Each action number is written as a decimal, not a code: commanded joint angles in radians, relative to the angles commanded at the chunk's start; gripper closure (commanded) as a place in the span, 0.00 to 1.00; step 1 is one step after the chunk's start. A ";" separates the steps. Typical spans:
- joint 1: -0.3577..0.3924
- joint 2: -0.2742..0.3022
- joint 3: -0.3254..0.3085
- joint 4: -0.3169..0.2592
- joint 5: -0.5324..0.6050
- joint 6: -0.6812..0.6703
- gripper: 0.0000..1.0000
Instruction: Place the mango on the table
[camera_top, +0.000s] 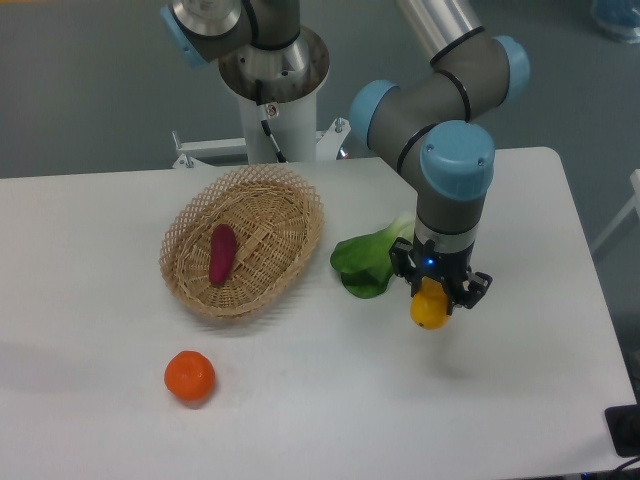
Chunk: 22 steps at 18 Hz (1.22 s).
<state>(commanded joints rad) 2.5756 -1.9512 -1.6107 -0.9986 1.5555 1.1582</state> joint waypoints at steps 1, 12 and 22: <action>0.000 0.000 -0.002 0.000 0.000 0.000 0.55; -0.002 0.000 -0.002 0.000 0.008 0.002 0.54; -0.003 -0.002 -0.049 0.008 0.008 -0.009 0.54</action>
<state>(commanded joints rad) 2.5725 -1.9528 -1.6597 -0.9910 1.5631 1.1489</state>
